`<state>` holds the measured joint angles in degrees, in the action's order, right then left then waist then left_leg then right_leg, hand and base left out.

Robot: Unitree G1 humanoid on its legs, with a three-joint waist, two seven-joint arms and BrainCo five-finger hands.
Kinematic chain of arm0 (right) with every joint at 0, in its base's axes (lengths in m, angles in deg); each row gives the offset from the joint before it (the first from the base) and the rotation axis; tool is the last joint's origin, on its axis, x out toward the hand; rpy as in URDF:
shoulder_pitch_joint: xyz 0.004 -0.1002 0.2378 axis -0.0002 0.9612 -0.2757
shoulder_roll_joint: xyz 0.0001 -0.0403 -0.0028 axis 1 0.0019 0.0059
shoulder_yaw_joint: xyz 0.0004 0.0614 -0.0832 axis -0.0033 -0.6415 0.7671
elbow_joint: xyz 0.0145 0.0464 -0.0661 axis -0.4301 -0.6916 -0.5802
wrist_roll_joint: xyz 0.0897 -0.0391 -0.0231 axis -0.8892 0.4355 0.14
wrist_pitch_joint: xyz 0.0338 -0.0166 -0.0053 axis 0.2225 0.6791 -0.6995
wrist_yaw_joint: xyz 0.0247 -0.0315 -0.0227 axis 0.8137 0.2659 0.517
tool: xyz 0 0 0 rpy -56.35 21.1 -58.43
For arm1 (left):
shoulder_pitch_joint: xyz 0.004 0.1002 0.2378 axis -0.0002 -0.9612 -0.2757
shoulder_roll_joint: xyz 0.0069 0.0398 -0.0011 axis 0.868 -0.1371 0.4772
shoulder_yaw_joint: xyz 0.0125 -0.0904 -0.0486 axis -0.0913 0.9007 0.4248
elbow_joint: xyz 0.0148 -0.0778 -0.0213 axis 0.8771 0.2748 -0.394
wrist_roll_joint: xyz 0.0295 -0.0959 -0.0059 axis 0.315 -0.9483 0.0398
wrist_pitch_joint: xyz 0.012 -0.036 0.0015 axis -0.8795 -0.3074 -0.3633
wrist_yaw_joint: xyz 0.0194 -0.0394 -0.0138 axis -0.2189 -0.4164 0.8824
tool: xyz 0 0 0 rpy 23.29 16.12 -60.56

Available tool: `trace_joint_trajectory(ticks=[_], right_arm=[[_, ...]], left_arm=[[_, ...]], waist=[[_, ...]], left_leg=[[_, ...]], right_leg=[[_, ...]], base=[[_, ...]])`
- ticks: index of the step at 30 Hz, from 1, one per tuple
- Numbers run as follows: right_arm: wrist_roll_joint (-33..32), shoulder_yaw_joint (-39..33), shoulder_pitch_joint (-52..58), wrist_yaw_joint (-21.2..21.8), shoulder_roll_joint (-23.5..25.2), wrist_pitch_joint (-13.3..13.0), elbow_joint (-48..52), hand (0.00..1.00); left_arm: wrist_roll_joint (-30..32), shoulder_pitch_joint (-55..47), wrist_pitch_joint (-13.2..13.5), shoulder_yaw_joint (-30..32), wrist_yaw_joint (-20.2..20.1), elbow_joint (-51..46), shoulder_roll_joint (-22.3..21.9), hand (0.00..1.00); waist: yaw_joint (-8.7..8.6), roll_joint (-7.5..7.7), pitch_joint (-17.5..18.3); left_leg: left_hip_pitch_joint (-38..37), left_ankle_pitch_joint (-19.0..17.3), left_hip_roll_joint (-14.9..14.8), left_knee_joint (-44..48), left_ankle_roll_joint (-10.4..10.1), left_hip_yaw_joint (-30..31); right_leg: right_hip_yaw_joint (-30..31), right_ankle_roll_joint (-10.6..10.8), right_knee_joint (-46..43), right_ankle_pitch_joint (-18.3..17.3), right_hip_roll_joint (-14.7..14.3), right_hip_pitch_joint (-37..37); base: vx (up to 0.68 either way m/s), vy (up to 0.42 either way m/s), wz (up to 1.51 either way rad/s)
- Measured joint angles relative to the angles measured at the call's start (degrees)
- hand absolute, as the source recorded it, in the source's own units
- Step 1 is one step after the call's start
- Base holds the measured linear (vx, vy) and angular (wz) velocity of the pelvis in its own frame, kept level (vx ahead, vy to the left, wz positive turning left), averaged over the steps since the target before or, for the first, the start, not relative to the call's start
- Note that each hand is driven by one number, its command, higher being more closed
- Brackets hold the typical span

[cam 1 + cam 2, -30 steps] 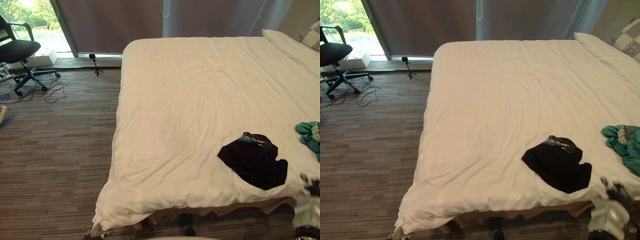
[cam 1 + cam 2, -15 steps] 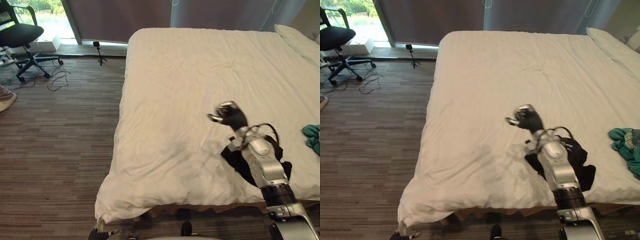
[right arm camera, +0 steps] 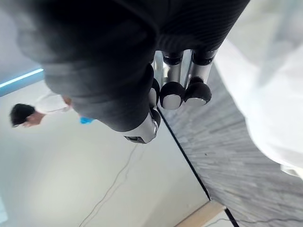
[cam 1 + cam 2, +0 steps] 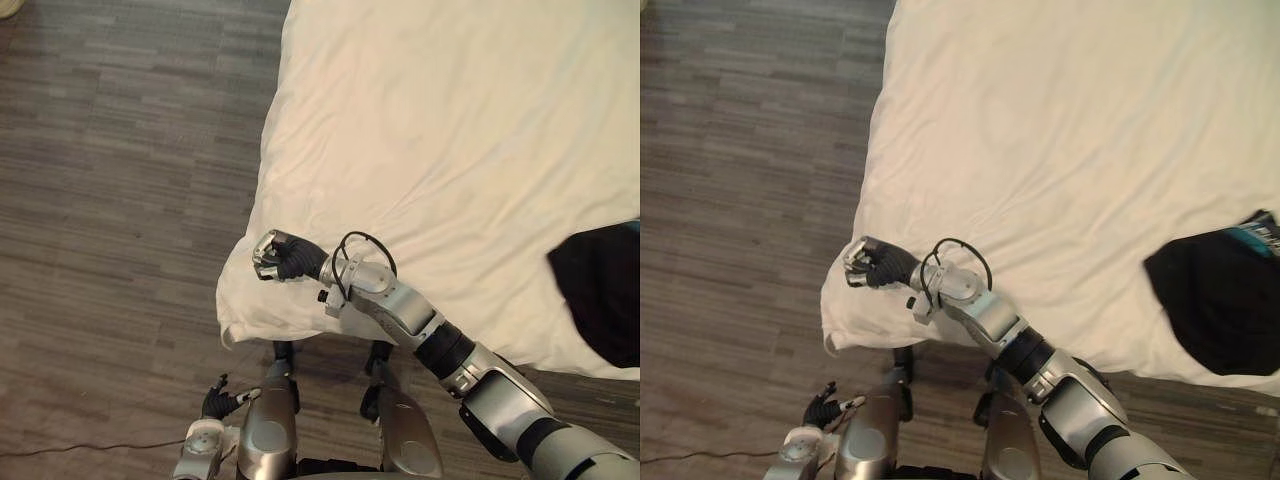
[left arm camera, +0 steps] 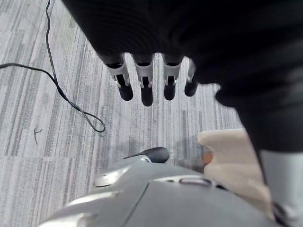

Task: Tidy the bed and pick cloth on bed and put in laundry

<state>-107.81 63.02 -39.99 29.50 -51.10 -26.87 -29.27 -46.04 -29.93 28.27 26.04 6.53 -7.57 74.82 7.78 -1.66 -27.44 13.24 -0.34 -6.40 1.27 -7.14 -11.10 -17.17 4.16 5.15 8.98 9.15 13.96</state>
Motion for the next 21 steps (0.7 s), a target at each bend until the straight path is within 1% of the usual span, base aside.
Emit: trace_joint_trajectory(ticks=[2, 5, 6, 7, 8, 10, 12, 13, 14, 15, 17, 18, 19, 20, 21], right_arm=[[-0.10, -0.09, -0.82, 0.53, 1.15, -1.64, -1.60, 1.00], [0.01, -0.49, -2.52, 1.17, 3.45, -2.20, -7.96, 1.00], [0.07, -0.55, -3.74, 1.50, 4.44, -2.76, -11.55, 1.00], [0.08, -0.56, -4.27, 1.69, 4.68, -2.90, -13.20, 1.00], [0.19, -0.53, -5.17, 2.13, 4.92, -3.02, -16.86, 1.00], [1.55, -1.65, -5.35, 3.98, 5.76, -4.20, -21.17, 1.00], [2.33, -3.78, -4.80, 6.95, 6.90, -4.90, -25.05, 1.00], [2.51, -4.34, -3.90, 8.33, 6.92, -4.96, -26.49, 1.00], [4.21, -5.42, -1.61, 9.80, 6.83, -4.96, -27.15, 1.00], [4.64, -5.64, 2.36, 10.45, 6.57, -4.70, -27.95, 1.00], [4.54, -5.81, 7.40, 10.86, 5.58, -4.31, -28.56, 1.00], [4.55, -6.71, 13.61, 11.31, 3.63, -3.96, -27.52, 1.00], [4.52, -6.97, 17.24, 11.62, 1.86, -4.09, -25.55, 1.00], [4.55, -7.05, 21.96, 12.23, -0.54, -4.32, -22.38, 1.00], [4.51, -7.03, 23.94, 12.40, -1.50, -4.67, -20.95, 1.00]], left_arm=[[-1.34, 1.31, 0.05, -2.60, -0.01, 0.10, 0.79, 0.00], [-2.17, 2.79, 0.01, -5.08, -0.07, 0.09, 1.29, 0.00], [-2.92, 3.51, -0.03, -6.11, -0.09, 0.12, 1.37, 0.00], [-3.32, 3.86, -0.01, -6.40, -0.14, 0.12, 1.45, 0.00], [-3.96, 4.17, 0.10, -7.11, -0.20, 0.07, 1.29, 0.00], [-4.29, 4.15, 0.52, -8.09, -0.31, 0.08, 1.27, 0.00], [-4.28, 4.14, 1.33, -8.20, -0.94, 0.10, 1.33, 0.00], [-4.26, 4.14, 1.62, -8.08, -1.30, 0.08, 1.36, 0.00], [-4.23, 4.10, 1.98, -7.55, -1.52, 0.03, 1.36, 0.00], [-4.14, 3.62, 2.29, -5.96, -2.42, -0.23, 1.25, 0.00], [-3.39, 3.32, 2.19, -4.71, -2.87, -0.64, 1.25, 0.00], [-2.51, 2.85, 2.20, -3.84, -3.44, -1.17, 1.24, 0.00], [-1.87, 2.27, 2.25, -3.65, -3.72, -1.31, 1.27, 0.00], [-0.84, 1.37, 2.35, -3.47, -3.81, -1.40, 1.83, 0.00], [-0.53, 1.07, 2.27, -3.48, -3.90, -1.37, 2.13, 0.00]], waist=[[-0.18, -0.35, -0.10], [-0.39, -1.03, -0.24], [-0.39, -1.63, -0.35], [-0.41, -1.98, -0.49], [-0.22, -2.60, -0.75], [-0.16, -3.33, -0.98], [-0.35, -3.53, -1.10], [-0.46, -3.49, -1.12], [-0.66, -3.44, -1.15], [-1.23, -2.84, -1.52], [-1.82, -2.16, -1.90], [-1.95, -1.62, -1.88], [-1.97, -0.96, -1.49], [-2.30, 0.02, -0.97], [-2.78, 0.57, -0.62]], left_leg=[[2.48, 0.25, 0.44, 0.29, 0.25, 0.63], [4.01, 0.23, 0.70, 1.35, 0.28, 0.92], [4.74, 0.23, 0.86, 1.74, 0.28, 1.28], [4.90, 0.25, 0.97, 1.83, 0.32, 1.42], [5.02, 0.41, 1.26, 1.83, 0.56, 1.58], [5.02, 0.55, 1.80, 1.88, 0.75, 2.14], [5.01, 0.69, 2.17, 1.92, 0.96, 2.09], [4.82, 0.71, 2.26, 1.97, 0.99, 2.13], [4.41, 0.72, 2.28, 2.01, 1.01, 2.27], [3.22, 0.69, 2.27, 1.93, 1.04, 2.24], [1.47, 0.52, 2.20, 1.77, 1.10, 2.04], [-0.30, 0.19, 2.04, 1.68, 1.14, 1.34], [-1.12, -0.01, 1.98, 1.55, 1.13, 0.73], [-2.57, -0.32, 1.84, 1.23, 0.99, 0.35], [-3.43, -0.36, 1.78, 0.95, 0.97, 0.01]], right_leg=[[-0.11, 0.07, 0.00, 0.34, 0.46, 2.14], [-0.56, 0.16, 0.01, 0.52, 0.81, 2.86], [-0.86, 0.20, 0.01, 0.66, 1.00, 3.16], [-0.96, 0.25, 0.01, 0.71, 1.09, 3.21], [-1.05, 0.36, 0.01, 0.80, 1.39, 3.21], [-1.26, 0.56, 0.02, 0.94, 1.77, 3.02], [-1.16, 0.64, 0.03, 1.21, 2.08, 2.96], [-1.17, 0.69, 0.03, 1.27, 2.14, 2.69], [-1.17, 0.70, 0.03, 1.27, 2.18, 2.11], [-1.09, 0.75, 0.03, 1.21, 2.18, 1.06], [-0.88, 0.89, 0.03, 1.10, 2.13, -0.50], [-0.42, 1.09, 0.03, 0.96, 2.05, -1.96], [0.04, 1.23, 0.02, 0.85, 2.02, -2.36], [0.74, 1.33, 0.03, 0.78, 1.83, -3.17], [0.96, 1.42, 0.03, 0.69, 1.75, -3.63]], base=[[-0.01, 0.025, 0.08], [-0.01, 0.016, 0.13], [-0.02, 0.015, 0.13], [-0.03, 0.020, 0.16], [-0.03, 0.024, 0.12], [-0.03, 0.027, 0.09], [-0.04, 0.028, 0.04], [-0.03, 0.023, 0.05], [0.00, 0.000, 0.00], [0.00, 0.000, 0.00], [0.03, 0.015, -0.10], [0.04, 0.016, -0.22], [0.04, 0.013, -0.35], [0.03, 0.005, -0.31], [0.04, 0.003, -0.36]])
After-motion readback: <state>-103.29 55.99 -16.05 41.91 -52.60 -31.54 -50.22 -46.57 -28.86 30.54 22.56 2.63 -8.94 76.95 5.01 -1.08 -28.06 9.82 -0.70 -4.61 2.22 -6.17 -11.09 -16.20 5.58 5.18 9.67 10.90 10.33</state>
